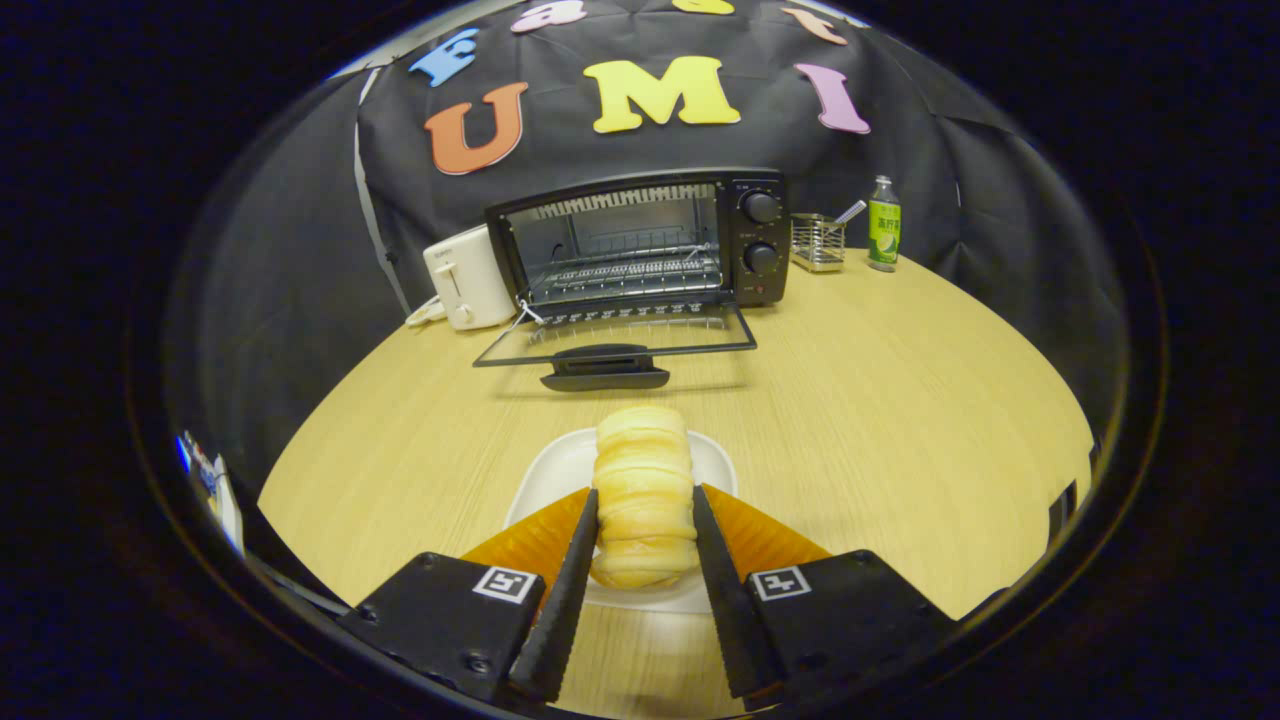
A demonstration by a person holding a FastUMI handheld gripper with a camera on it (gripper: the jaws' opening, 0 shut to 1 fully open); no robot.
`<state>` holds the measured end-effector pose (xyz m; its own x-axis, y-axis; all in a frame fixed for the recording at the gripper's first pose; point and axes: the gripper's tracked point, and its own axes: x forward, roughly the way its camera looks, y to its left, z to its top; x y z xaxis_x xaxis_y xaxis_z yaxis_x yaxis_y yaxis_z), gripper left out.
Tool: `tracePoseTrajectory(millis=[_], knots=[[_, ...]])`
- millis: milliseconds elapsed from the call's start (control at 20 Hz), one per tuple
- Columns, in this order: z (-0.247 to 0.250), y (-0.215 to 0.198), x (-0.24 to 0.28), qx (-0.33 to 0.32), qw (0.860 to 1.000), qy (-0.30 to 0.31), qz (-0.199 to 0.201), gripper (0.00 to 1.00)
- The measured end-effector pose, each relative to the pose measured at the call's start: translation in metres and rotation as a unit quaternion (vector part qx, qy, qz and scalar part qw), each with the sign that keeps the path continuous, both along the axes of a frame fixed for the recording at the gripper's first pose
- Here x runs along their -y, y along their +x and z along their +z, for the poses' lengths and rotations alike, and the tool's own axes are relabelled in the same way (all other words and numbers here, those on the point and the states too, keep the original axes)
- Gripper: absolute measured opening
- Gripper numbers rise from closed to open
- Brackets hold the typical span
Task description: Open the toaster oven, put the food inside, and close the toaster oven door.
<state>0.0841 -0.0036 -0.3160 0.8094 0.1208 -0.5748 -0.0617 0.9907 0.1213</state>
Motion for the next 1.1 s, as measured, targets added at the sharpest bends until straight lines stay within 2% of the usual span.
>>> tracePoseTrajectory(millis=[200, 400, 600, 750, 850, 1100], knots=[[0.02, 0.008, 0.0, 0.015, 0.999, 0.04, -0.005, 0.64], [0.048, 0.019, -0.013, 0.063, 0.994, 0.091, 0.008, 0.64], [0.079, 0.029, -0.026, 0.121, 0.978, 0.172, -0.004, 0.64], [0.102, 0.038, -0.034, 0.174, 0.957, 0.233, -0.016, 0.64], [0.108, 0.047, -0.036, 0.187, 0.945, 0.268, -0.027, 0.63], [0.103, 0.079, -0.049, 0.177, 0.94, 0.29, -0.018, 0.63]])
